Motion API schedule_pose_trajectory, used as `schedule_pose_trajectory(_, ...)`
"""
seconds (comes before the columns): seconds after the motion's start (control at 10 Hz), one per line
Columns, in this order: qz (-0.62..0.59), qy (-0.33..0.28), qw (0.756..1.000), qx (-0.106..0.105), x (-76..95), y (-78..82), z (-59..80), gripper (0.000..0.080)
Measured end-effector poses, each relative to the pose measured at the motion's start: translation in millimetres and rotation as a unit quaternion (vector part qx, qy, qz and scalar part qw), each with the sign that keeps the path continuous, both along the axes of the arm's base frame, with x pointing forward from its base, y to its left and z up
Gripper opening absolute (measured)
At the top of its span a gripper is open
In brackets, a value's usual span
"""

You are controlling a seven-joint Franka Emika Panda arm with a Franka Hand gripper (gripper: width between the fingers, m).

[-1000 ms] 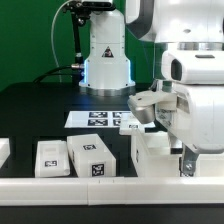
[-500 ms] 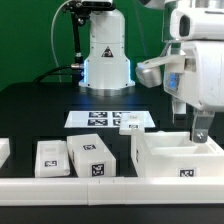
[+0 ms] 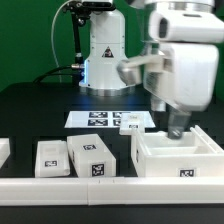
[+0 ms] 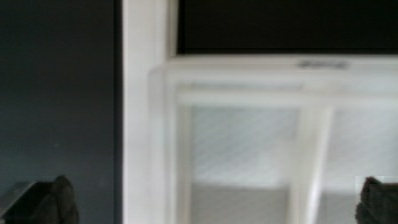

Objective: Assemble cabinet

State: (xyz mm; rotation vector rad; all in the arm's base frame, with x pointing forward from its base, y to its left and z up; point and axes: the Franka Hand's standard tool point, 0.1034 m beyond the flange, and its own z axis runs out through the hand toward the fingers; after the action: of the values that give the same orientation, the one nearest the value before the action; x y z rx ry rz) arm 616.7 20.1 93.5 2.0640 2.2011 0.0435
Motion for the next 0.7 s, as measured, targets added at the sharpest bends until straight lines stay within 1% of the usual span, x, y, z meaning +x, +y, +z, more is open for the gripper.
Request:
schedule_pose_trajectory(0.1,-0.012,0.005,1.0,0.0,-2.3,-11.3,-1.9,0.0797)
schedule_pose_trajectory(0.3,-0.013,0.004,1.0,0.001,-1.8,-8.1,-2.5,0.0797)
schedule_pose_trajectory(0.4,-0.014,0.005,1.0,0.001,-2.2,-9.3,-3.1,0.0797)
schedule_pose_trajectory(0.5,-0.007,0.007,1.0,0.0,-4.4,-14.7,-5.1,0.0797)
schedule_pose_trajectory(0.6,0.025,0.019,0.999,-0.006,-17.6,-39.2,-14.4,0.0797)
schedule_pose_trajectory(0.7,0.038,0.031,0.999,-0.01,-27.2,-66.1,-20.9,0.0797)
